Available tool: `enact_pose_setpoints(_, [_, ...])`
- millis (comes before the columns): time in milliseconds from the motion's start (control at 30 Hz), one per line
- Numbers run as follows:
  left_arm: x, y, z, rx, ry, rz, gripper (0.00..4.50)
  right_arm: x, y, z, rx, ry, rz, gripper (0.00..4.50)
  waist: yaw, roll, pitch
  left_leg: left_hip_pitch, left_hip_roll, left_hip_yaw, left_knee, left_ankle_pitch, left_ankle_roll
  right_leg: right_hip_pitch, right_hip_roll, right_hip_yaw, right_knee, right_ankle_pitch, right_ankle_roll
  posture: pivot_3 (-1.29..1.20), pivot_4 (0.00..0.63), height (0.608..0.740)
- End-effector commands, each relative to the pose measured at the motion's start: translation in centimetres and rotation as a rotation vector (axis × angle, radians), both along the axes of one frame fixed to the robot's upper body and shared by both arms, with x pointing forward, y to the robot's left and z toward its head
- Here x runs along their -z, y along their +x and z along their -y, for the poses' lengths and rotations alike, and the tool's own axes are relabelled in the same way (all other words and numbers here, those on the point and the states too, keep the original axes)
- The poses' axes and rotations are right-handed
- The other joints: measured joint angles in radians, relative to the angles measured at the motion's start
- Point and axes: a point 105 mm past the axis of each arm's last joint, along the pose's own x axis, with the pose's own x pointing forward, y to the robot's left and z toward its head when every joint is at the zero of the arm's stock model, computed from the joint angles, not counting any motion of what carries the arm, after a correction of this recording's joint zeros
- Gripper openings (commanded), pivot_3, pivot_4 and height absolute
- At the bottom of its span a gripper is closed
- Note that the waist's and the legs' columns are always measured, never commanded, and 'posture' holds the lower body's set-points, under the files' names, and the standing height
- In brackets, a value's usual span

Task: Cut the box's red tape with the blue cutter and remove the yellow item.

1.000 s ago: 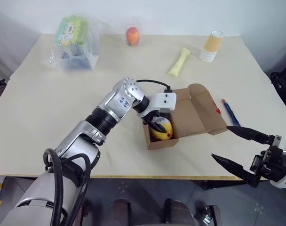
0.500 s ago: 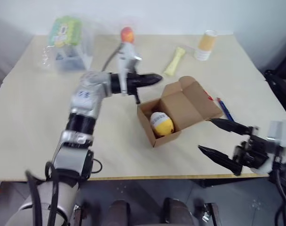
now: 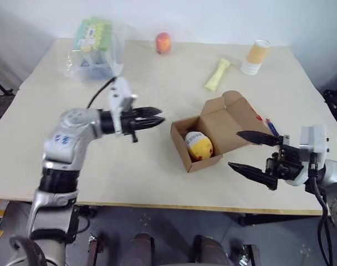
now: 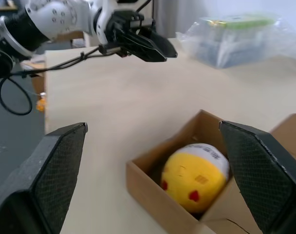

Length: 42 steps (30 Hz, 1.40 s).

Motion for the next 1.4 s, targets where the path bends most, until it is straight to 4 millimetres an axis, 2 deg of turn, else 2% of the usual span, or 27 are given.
enact_pose_setpoints(33, [1.3, 0.8, 2.7, 0.056, 0.136, -0.004, 2.9, -0.3, -1.6, 1.3, 0.06, -0.065, 0.048, 4.5, -0.001, 0.001, 0.0, 0.0, 0.0, 0.001, -0.002, 0.0, 0.0, -0.001, 0.0, 0.0, 0.0, 0.0, 0.0, 0.0, 0.15, 0.74])
enact_pose_setpoints(133, [1.9, 1.6, 4.4, 0.079, 0.215, 0.0, 3.78, 0.0, -2.6, 2.5, 0.135, -0.085, 0.042, 4.5, -0.008, 0.001, 0.0, 0.001, 0.0, 0.002, -0.003, 0.0, 0.0, -0.002, 0.0, 0.0, 0.0, 0.0, 0.0, 0.0, 0.15, 0.74])
enact_pose_setpoints(267, [4.7, 2.5, 5.0, 0.119, 0.461, 0.001, 3.78, 0.3, -4.4, 3.9, 0.263, -0.091, 0.03, 4.5, -0.018, 0.001, 0.0, 0.001, 0.0, 0.003, -0.005, 0.0, 0.0, -0.002, 0.0, 0.0, -0.001, 0.0, 0.0, 0.0, 0.15, 0.74])
enact_pose_setpoints(400, [5.2, 2.7, 5.9, 0.173, 0.499, -0.008, 3.78, 0.5, -5.5, 3.9, 0.316, -0.075, 0.022, 4.5, -0.024, 0.001, 0.0, 0.002, 0.0, 0.004, -0.006, 0.0, 0.0, -0.002, 0.0, 0.001, -0.002, 0.0, 0.0, 0.0, 0.15, 0.74])
enact_pose_setpoints(500, [6.4, 2.9, 6.3, 0.202, 0.547, -0.025, 3.78, 0.7, -6.1, 3.4, 0.339, -0.06, 0.025, 4.5, -0.024, 0.001, 0.0, 0.002, 0.0, 0.004, -0.006, 0.0, 0.001, -0.002, 0.0, 0.001, -0.002, 0.0, 0.0, 0.0, 0.15, 0.74])
enact_pose_setpoints(600, [6.3, 3.1, 7.5, 0.217, 0.521, -0.021, 3.16, 0.7, -6.4, 3.2, 0.355, -0.048, 0.037, 4.5, -0.02, 0.001, 0.0, 0.002, 0.0, 0.004, -0.005, -0.001, 0.001, -0.002, 0.0, 0.002, -0.002, 0.0, 0.0, 0.0, 0.15, 0.74])
enact_pose_setpoints(767, [6.1, 3.1, 7.3, 0.264, 0.532, -0.004, 1.72, 0.6, -6.3, 3.0, 0.357, -0.046, 0.045, 4.5, -0.022, 0.001, 0.0, 0.002, 0.0, 0.004, -0.005, -0.001, 0.001, -0.002, 0.0, 0.002, -0.002, 0.0, 0.0, 0.0, 0.15, 0.74])
enact_pose_setpoints(867, [4.8, 3.4, 7.5, 0.239, 0.411, -0.019, 0.84, 0.6, -5.9, 2.9, 0.351, -0.041, 0.051, 4.5, -0.023, 0.001, 0.0, 0.002, 0.0, 0.004, -0.004, -0.001, 0.002, -0.002, 0.0, 0.002, -0.002, 0.0, 0.0, 0.0, 0.15, 0.74])
enact_pose_setpoints(933, [3.2, 3.6, 7.5, 0.218, 0.269, -0.051, 0.31, 0.6, -5.5, 2.7, 0.337, -0.033, 0.056, 4.5, -0.024, 0.001, 0.0, 0.002, 0.0, 0.004, -0.004, -0.001, 0.002, -0.002, 0.0, 0.002, -0.002, 0.0, 0.0, 0.0, 0.15, 0.74])
enact_pose_setpoints(967, [1.8, 3.7, 7.4, 0.203, 0.148, -0.084, 0.05, 0.6, -5.2, 2.5, 0.324, -0.025, 0.058, 4.5, -0.024, 0.001, 0.0, 0.001, 0.0, 0.004, -0.004, -0.001, 0.002, -0.002, 0.0, 0.002, -0.002, 0.0, 0.0, 0.0, 0.15, 0.74])
enact_pose_setpoints(1033, [-0.2, 4.0, 7.1, 0.175, -0.021, -0.11, 0.01, 0.7, -4.8, 2.2, 0.307, -0.012, 0.059, 4.5, -0.027, 0.001, 0.0, 0.002, 0.0, 0.004, -0.004, -0.001, 0.002, -0.002, 0.0, 0.002, -0.001, 0.0, 0.0, 0.0, 0.15, 0.74])
enact_pose_setpoints(1100, [-3.0, 4.9, 4.7, 0.088, -0.234, -0.072, 0.01, 0.9, -4.1, 1.7, 0.278, 0.01, 0.044, 4.5, -0.029, 0.001, 0.0, 0.002, 0.0, 0.003, -0.004, -0.001, 0.002, -0.002, 0.0, 0.002, -0.001, 0.0, 0.0, 0.0, 0.15, 0.74])
enact_pose_setpoints(1167, [-4.2, 5.2, 1.9, 0.016, -0.347, -0.07, 0.01, 1.0, -3.5, 1.1, 0.242, 0.027, 0.037, 4.5, -0.041, 0.001, 0.0, 0.002, 0.001, 0.003, -0.005, -0.001, 0.001, -0.002, 0.0, 0.002, 0.0, 0.0, 0.0, 0.0, 0.15, 0.74])
enact_pose_setpoints(1200, [-4.3, 5.2, 1.3, -0.005, -0.37, -0.074, 0.01, 1.0, -3.3, 1.0, 0.233, 0.032, 0.038, 4.5, -0.048, 0.001, -0.001, 0.003, 0.001, 0.003, -0.005, -0.001, 0.001, -0.003, 0.0, 0.002, 0.001, 0.0, 0.0, 0.0, 0.15, 0.74])
enact_pose_setpoints(1300, [-4.3, 5.3, -4.0, -0.183, -0.444, -0.019, 0.01, 0.5, -2.2, -0.5, 0.146, 0.073, 0.06, 4.5, -0.063, 0.002, -0.001, 0.005, 0.001, 0.003, -0.007, -0.001, 0.001, -0.003, 0.0, 0.002, 0.003, 0.0, 0.0, 0.0, 0.15, 0.74])
enact_pose_setpoints(1333, [-4.1, 5.3, -4.9, -0.228, -0.443, 0.004, 0.01, 0.4, -2.0, -0.8, 0.129, 0.082, 0.066, 4.5, -0.064, 0.002, -0.001, 0.005, 0.001, 0.003, -0.007, -0.001, 0.001, -0.003, 0.0, 0.002, 0.003, 0.0, 0.0, 0.0, 0.15, 0.74])
enact_pose_setpoints(1400, [-1.9, 5.0, -11.5, -0.51, -0.409, 0.062, 0.01, 0.1, -1.1, -3.0, 0.018, 0.123, 0.08, 4.5, -0.073, 0.002, -0.001, 0.006, 0.001, 0.002, -0.007, -0.001, 0.001, -0.003, 0.0, 0.002, 0.003, 0.0, 0.0, 0.0, 0.15, 0.74])
